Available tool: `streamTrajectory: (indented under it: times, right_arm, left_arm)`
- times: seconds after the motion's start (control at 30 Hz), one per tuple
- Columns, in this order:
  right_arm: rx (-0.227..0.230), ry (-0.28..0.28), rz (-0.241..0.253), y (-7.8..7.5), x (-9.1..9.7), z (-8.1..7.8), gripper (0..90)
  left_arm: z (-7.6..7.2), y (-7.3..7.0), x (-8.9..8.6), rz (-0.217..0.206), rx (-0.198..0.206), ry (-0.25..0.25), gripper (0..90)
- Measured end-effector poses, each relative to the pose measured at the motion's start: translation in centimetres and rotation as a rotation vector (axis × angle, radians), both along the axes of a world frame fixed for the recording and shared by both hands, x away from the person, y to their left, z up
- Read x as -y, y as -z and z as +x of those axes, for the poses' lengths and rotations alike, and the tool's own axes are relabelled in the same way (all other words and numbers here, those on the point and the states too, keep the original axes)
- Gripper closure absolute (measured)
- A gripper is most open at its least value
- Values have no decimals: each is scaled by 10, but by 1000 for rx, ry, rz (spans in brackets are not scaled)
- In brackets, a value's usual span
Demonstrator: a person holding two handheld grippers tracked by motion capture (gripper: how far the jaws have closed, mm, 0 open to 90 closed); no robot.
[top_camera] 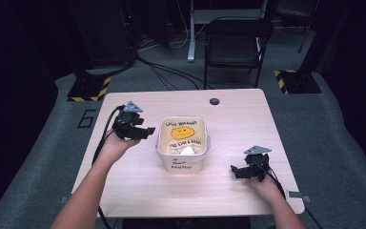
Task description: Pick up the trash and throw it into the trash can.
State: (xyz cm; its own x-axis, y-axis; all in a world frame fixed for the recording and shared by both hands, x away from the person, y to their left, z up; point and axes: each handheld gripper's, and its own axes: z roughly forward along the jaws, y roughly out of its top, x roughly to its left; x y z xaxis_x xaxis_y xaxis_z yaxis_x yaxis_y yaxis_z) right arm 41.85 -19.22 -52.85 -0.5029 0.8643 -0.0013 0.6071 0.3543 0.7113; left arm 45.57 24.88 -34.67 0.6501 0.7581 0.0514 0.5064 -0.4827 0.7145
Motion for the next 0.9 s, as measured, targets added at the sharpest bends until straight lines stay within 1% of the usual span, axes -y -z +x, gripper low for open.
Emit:
streamTrajectory:
  times: [0.03,0.07,0.13,0.2,0.27,0.3,0.47,0.5,0.57,0.6,0.9]
  right_arm:
    - [0,0,0,0,0,0,0]
    - [0,0,0,0,0,0,0]
    - [0,0,0,0,0,0,0]
    - [0,0,0,0,0,0,0]
    - [0,0,0,0,0,0,0]
    - [0,1,0,0,0,0,0]
    - [0,0,0,0,0,0,0]
    - [0,0,0,0,0,0,0]
    - [0,1,0,0,0,0,0]
    - [0,1,0,0,0,0,0]
    - [0,6,-3,0,0,0,0]
  left_arm:
    - [0,0,-3,-2,3,-3,392]
    - [-1,1,-6,-13,8,-13,392]
    - [-3,1,-12,-7,7,-18,391]
    - [-4,3,-17,-20,7,-29,391]
    - [-6,5,-22,-15,5,-34,391]
    - [-6,6,-24,-19,10,-39,391]
    - [-11,11,-37,-28,7,-56,391]
    - [-11,12,-39,-29,13,-57,392]
    - [-13,15,-45,-42,13,-69,391]
    - [-14,16,-47,-38,12,-67,391]
    - [-25,34,-64,-70,19,-92,390]
